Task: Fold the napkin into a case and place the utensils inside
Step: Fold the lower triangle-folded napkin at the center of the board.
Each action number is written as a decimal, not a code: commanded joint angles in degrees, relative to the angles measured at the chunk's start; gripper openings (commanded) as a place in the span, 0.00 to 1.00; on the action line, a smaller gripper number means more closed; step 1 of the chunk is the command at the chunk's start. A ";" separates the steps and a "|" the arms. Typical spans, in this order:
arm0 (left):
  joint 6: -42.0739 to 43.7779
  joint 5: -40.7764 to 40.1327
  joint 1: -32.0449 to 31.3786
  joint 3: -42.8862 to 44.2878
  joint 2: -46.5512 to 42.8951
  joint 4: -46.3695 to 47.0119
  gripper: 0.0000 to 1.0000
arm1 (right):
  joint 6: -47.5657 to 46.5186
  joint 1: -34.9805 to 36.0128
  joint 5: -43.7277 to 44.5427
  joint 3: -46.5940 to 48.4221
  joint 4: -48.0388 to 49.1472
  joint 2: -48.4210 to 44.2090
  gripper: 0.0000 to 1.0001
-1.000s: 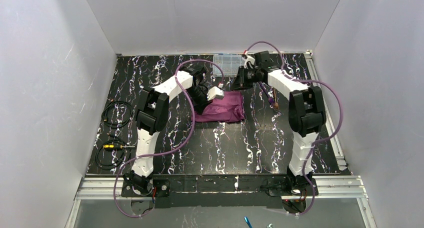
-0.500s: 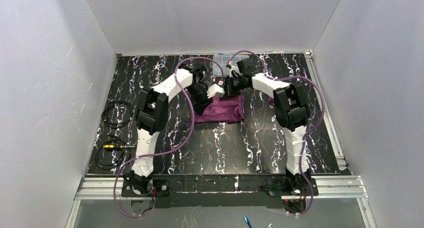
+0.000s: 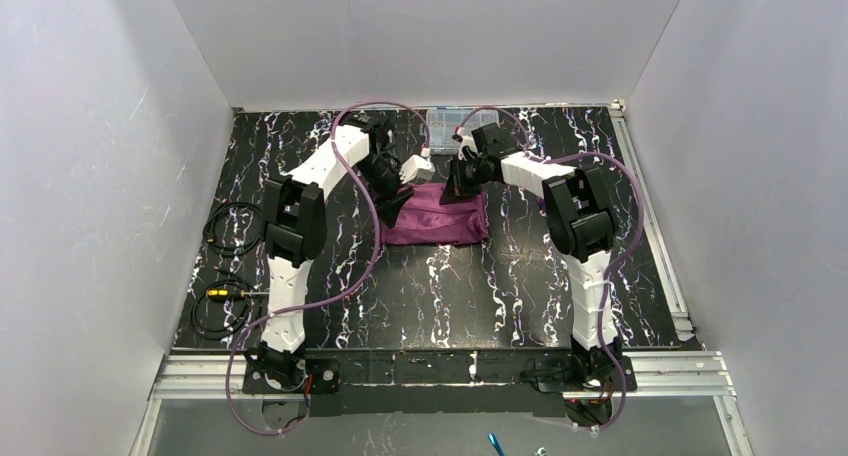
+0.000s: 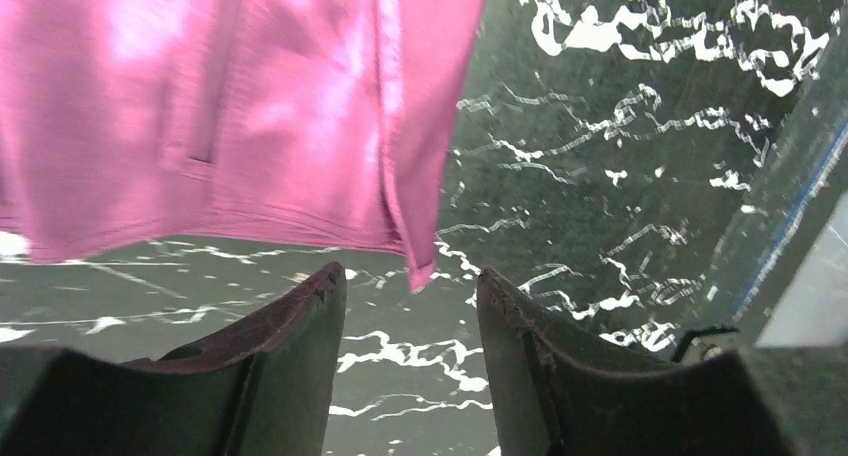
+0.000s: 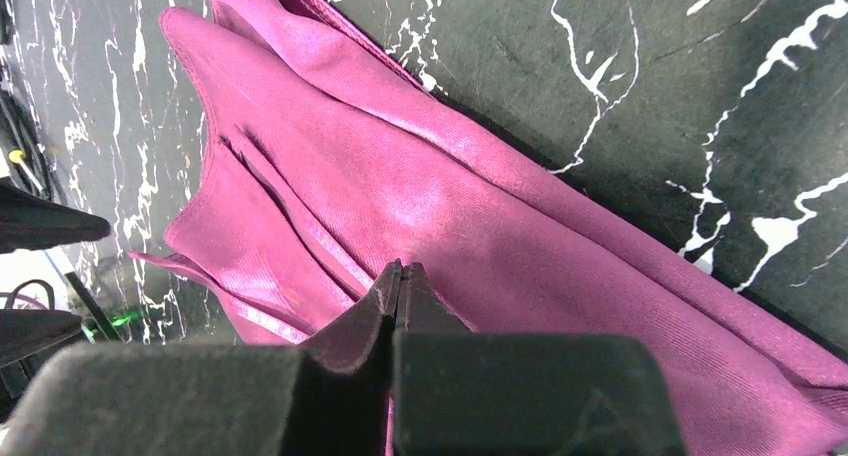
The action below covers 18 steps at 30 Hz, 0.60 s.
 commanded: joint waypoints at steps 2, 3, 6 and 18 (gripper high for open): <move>0.84 0.06 0.26 -3.89 -1.49 -4.02 0.49 | 0.58 0.40 0.37 -1.04 2.70 -0.48 0.01; 0.57 0.17 0.30 -3.67 -1.03 -3.98 0.48 | 0.61 0.41 0.31 -1.15 2.67 -0.58 0.01; -0.13 0.61 0.29 -3.01 0.04 -2.87 0.48 | 0.67 0.51 0.12 -1.52 2.82 -0.71 0.01; 0.03 -1.63 0.30 -5.85 1.28 1.83 0.46 | 1.19 0.50 -0.94 -1.96 3.51 -1.36 0.01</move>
